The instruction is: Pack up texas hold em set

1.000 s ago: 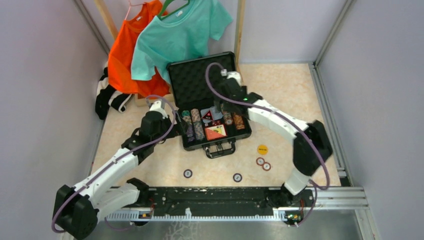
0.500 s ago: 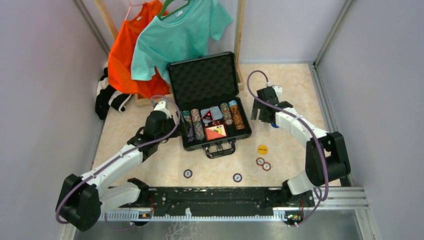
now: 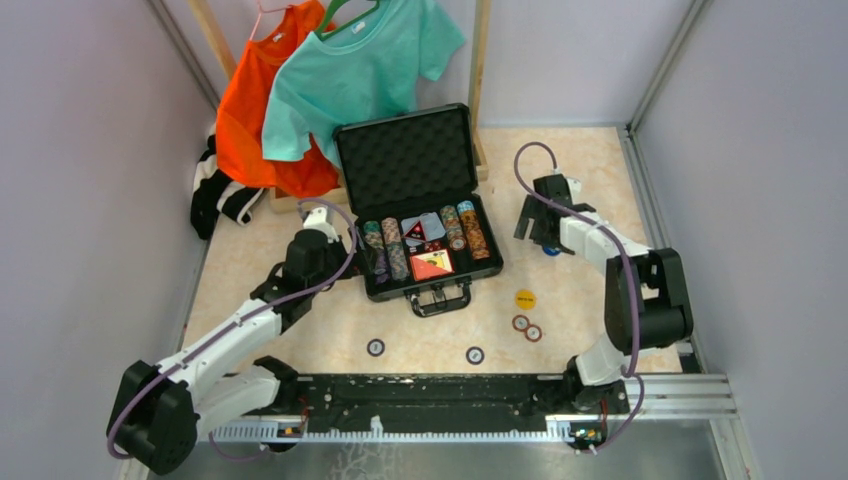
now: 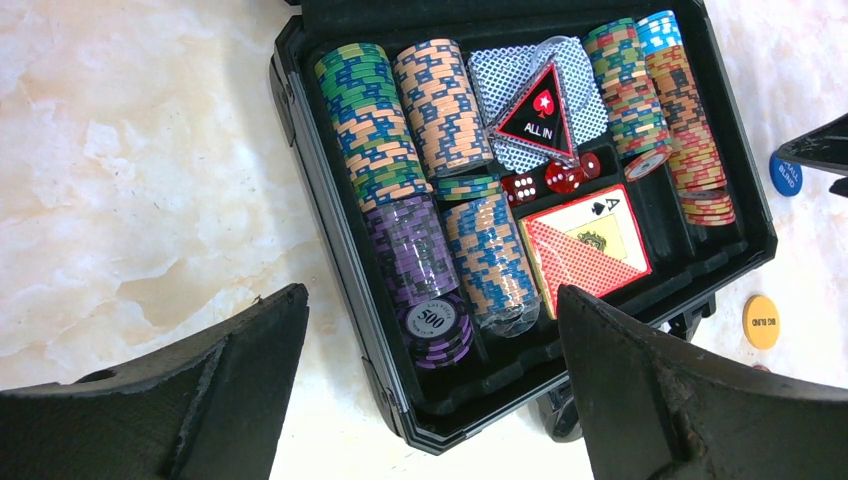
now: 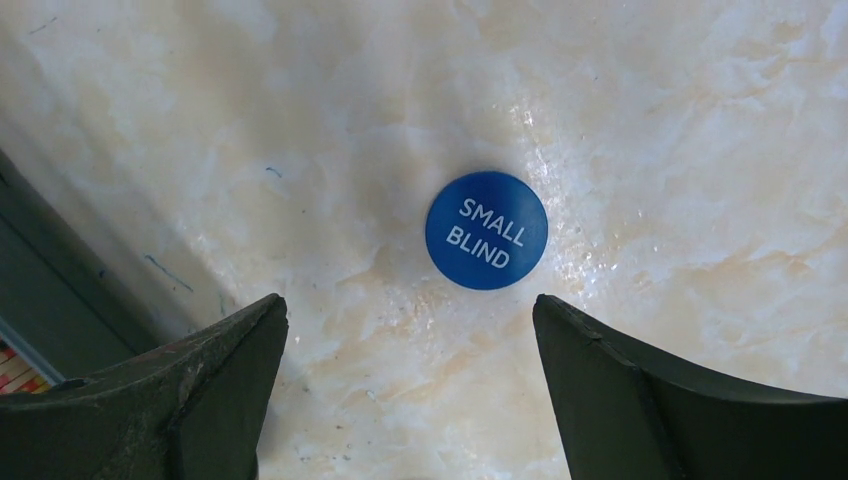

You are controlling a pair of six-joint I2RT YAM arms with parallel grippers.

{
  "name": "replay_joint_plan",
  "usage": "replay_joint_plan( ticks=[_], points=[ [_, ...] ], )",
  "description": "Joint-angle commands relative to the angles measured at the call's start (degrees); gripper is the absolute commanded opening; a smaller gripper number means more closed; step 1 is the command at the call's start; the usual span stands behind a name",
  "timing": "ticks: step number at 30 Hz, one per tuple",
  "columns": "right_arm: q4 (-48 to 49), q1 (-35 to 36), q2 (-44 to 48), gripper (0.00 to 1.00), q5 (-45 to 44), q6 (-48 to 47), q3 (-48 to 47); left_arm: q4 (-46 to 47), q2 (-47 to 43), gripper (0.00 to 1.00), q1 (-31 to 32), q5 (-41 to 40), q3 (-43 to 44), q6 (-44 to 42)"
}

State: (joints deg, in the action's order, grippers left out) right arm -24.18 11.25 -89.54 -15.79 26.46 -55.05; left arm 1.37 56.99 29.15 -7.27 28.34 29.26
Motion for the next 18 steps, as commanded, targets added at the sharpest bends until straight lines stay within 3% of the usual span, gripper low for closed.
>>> replay_joint_plan(
  ticks=[1, 18],
  points=[
    [3.27, -2.04, -1.98, 0.92, 1.10, 0.49, -0.72, 1.90, 0.03, 0.98, -0.18, -0.11, -0.34, -0.91],
    [5.99, -7.05, -4.68, 0.88, 3.66, 1.15, 0.29, 1.93, -0.03, 0.98, -0.22, -0.51, -0.47, -1.28]
  ],
)
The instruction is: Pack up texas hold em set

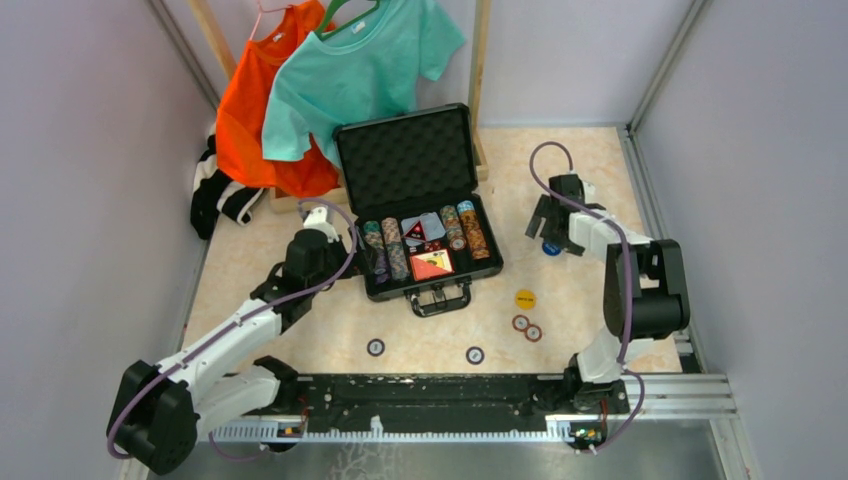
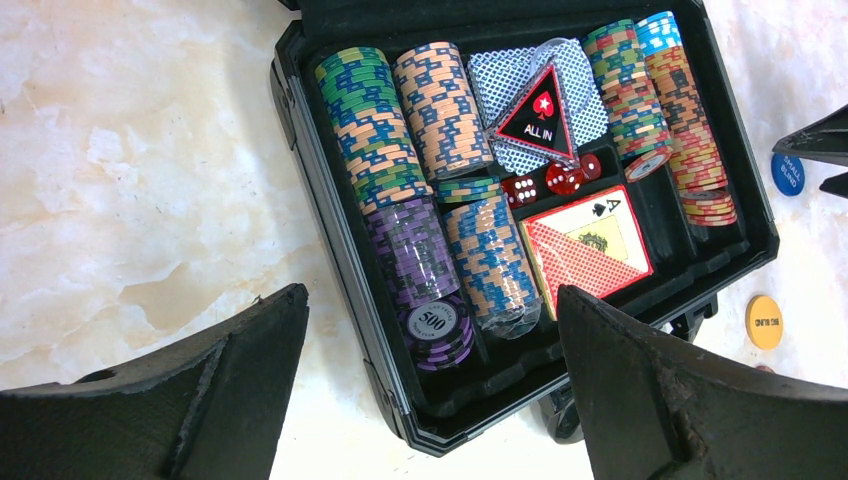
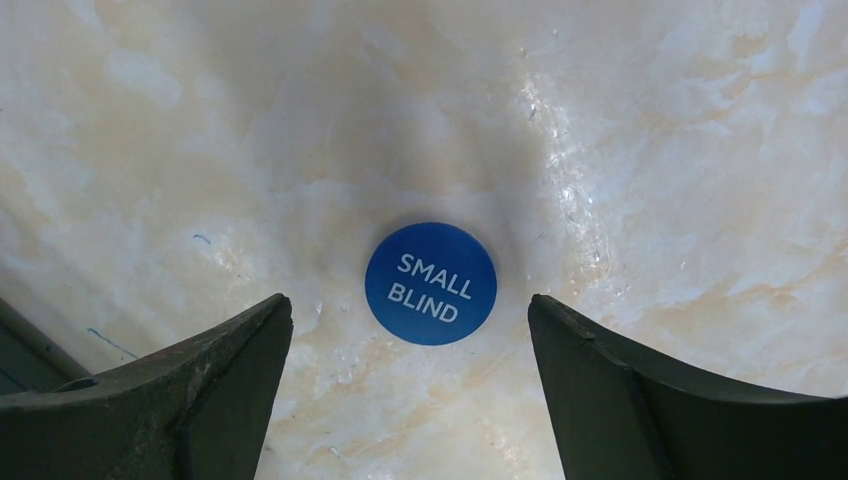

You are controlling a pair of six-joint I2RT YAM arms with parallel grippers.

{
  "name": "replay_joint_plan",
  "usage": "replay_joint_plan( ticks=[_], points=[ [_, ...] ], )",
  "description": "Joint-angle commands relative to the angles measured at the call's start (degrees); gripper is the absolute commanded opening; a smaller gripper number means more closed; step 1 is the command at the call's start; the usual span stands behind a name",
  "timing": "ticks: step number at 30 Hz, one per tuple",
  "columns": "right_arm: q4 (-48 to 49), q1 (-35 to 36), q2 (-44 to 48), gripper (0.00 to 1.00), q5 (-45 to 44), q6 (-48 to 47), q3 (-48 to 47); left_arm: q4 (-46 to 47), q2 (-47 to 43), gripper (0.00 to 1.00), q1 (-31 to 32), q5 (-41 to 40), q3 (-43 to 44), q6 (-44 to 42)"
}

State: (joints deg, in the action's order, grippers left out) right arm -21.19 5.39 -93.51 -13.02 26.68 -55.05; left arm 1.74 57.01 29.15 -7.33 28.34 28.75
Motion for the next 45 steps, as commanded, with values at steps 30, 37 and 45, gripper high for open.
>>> replay_joint_plan(
  ticks=[30, 37, 45],
  points=[
    [3.64, 0.19, -2.56, 0.74, 0.67, -1.36, 3.13, 1.24, -0.66, 0.98, -0.18, 0.60, -0.47, -0.56],
    [2.54, 1.09, -2.43, 0.72, -1.15, -0.84, 3.02, 1.29, -0.96, 0.98, -0.18, 1.15, -0.63, -0.34],
    [2.14, 1.62, -2.65, 0.66, -3.02, -1.34, 3.60, 1.22, -1.24, 0.98, -0.19, 1.28, -0.61, -0.35]
  ],
)
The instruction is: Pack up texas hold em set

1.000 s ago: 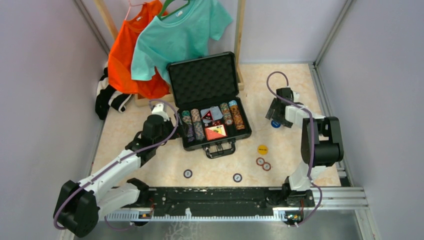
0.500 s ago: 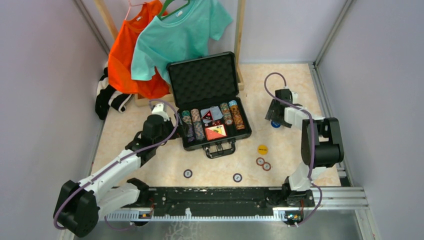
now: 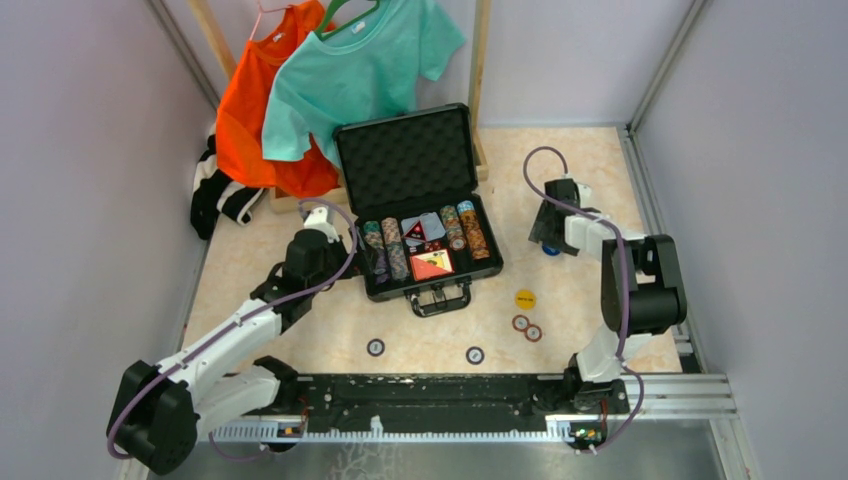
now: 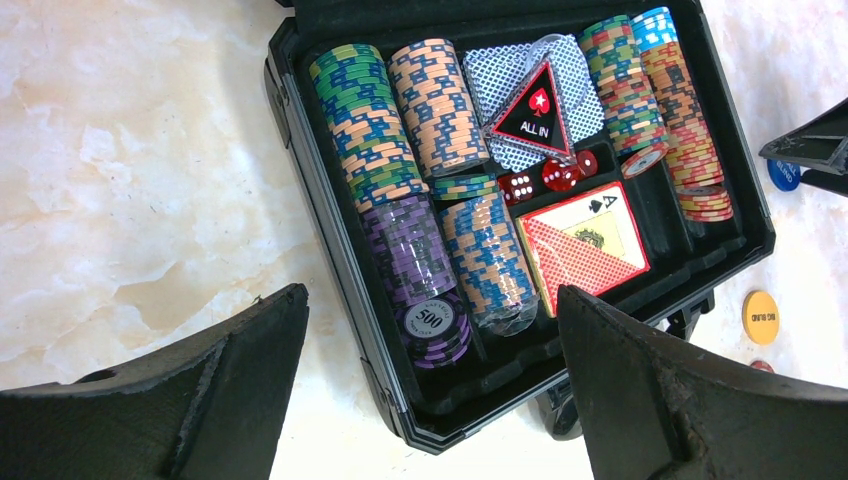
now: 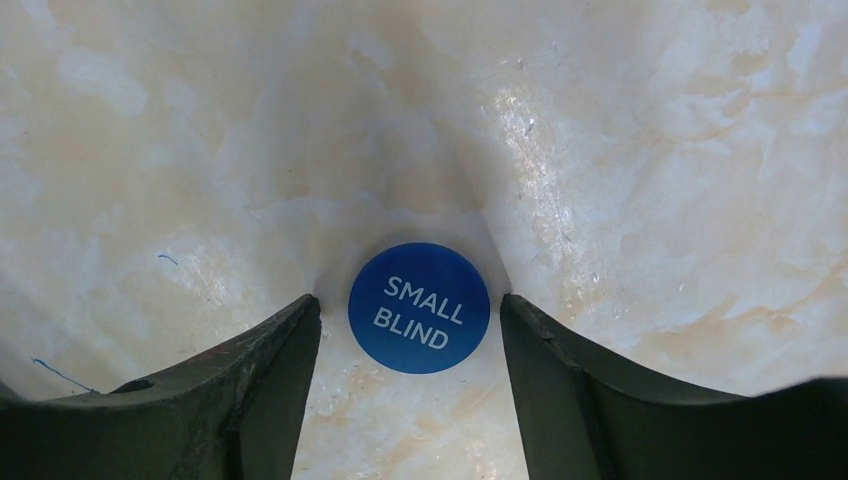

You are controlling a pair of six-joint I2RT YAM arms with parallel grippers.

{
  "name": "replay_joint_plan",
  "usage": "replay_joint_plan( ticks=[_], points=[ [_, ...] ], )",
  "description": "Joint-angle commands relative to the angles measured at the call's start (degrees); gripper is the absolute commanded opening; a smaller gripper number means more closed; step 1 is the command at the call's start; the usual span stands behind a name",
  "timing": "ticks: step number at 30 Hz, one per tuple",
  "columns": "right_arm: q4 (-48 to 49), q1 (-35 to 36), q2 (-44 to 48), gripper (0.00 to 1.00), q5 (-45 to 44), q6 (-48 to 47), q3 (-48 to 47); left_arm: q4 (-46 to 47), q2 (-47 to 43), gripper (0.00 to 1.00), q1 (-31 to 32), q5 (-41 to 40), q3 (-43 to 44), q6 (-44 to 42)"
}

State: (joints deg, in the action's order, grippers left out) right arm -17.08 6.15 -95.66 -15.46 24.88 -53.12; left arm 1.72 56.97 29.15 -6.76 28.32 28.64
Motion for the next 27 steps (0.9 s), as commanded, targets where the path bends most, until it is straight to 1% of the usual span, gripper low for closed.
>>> replay_joint_plan(
  ticks=[1, 4, 8, 10, 20, 22, 27],
  points=[
    [-1.99, 0.88, -0.57, 0.66, -0.76, 0.37, 1.70, 1.20, -1.29, 0.98, -0.16, 0.82, -0.58, -0.23],
    [-2.07, 0.88, -0.57, 0.59, -0.83, 0.03, 1.95, 1.23, -1.50, 0.98, -0.23, 0.56, -0.71, -0.21],
    [-2.27, 0.96, -0.27, 0.55, -1.17, 0.08, 1.74, 1.25, -1.66, 0.98, -0.14, 0.53, -0.73, -0.22],
    [-2.26, 0.92, -0.03, 0.50, -1.23, 0.02, 1.63, 1.19, -1.72, 0.98, -0.15, 0.53, -0.78, -0.18],
    [-3.53, 1.80, 0.46, 0.49, -2.77, 0.02, 0.87, 1.23, -1.64, 0.98, -0.17, 0.38, -0.80, -0.19],
    [-4.02, 2.38, 2.86, 0.50, -3.03, -0.05, 0.31, 1.25, -1.56, 0.98, -0.16, 0.40, -0.75, -0.23],
    [-5.67, 3.50, 4.30, 0.50, -2.89, -0.17, -1.60, 1.24, -1.55, 0.98, -0.13, 0.42, -0.78, -0.32]
  ],
)
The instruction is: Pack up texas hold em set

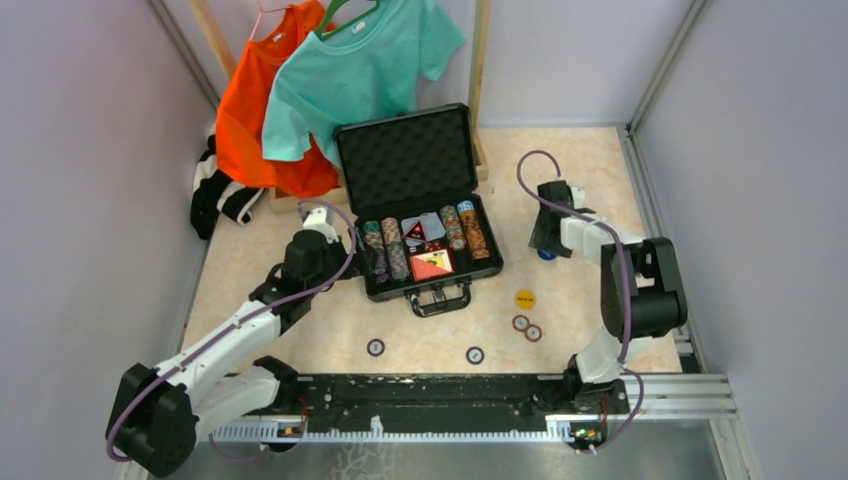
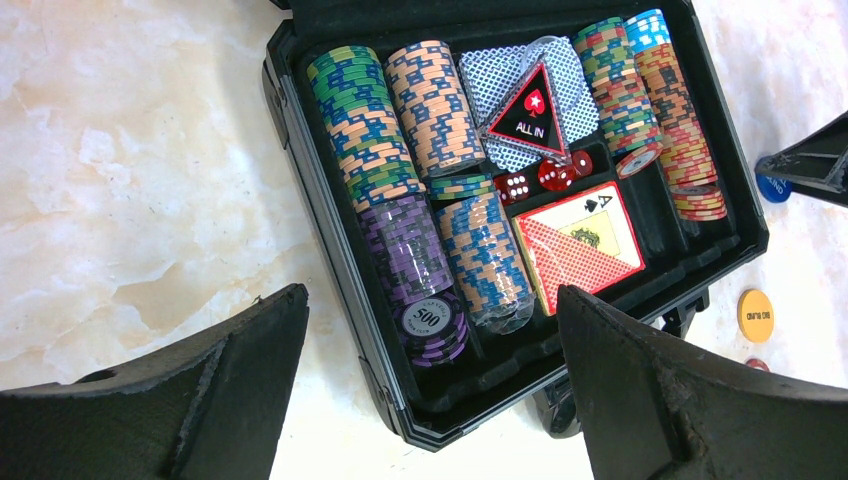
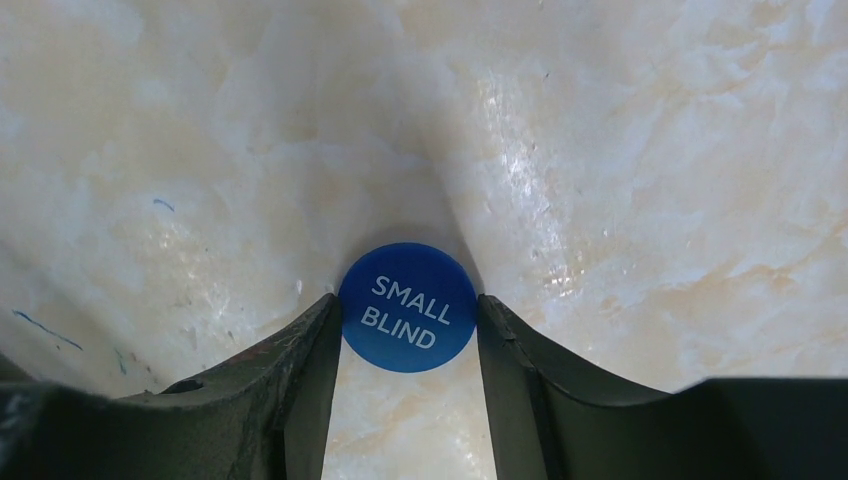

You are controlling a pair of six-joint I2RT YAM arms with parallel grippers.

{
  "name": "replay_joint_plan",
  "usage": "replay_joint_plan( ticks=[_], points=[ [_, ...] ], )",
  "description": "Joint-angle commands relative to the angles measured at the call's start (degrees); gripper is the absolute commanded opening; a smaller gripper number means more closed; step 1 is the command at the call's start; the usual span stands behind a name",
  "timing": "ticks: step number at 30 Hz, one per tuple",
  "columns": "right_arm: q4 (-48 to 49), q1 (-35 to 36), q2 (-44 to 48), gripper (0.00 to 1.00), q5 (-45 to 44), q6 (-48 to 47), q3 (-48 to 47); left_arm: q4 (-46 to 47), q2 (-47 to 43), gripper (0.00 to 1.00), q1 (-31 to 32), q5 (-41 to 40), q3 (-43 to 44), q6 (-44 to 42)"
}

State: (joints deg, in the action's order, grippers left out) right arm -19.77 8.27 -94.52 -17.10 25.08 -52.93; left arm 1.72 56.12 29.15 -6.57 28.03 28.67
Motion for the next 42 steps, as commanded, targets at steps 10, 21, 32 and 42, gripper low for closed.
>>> replay_joint_plan(
  ticks=[10, 21, 32, 42],
  points=[
    [-5.72, 3.66, 6.98, 0.50, -1.44, -0.25, -4.58, 1.19, -0.73, 0.98, -0.16, 0.45, -0.44, -0.30],
    [-7.92, 7.80, 9.38, 0.52, -2.50, -0.16, -7.81, 1.12, -0.66, 0.98, -0.19, 0.66, -0.42, -0.25],
    [-9.50, 16.41, 6.72, 0.52, -3.87, 1.44, -14.48, 1.10, -0.63, 0.98, -0.11, 0.55, -0.50, -0.27],
    [-9.83, 26.22, -2.94, 0.53, -4.92, 2.74, -22.55, 1.14, -0.53, 0.99, -0.13, 0.16, -0.61, -0.28]
  ],
)
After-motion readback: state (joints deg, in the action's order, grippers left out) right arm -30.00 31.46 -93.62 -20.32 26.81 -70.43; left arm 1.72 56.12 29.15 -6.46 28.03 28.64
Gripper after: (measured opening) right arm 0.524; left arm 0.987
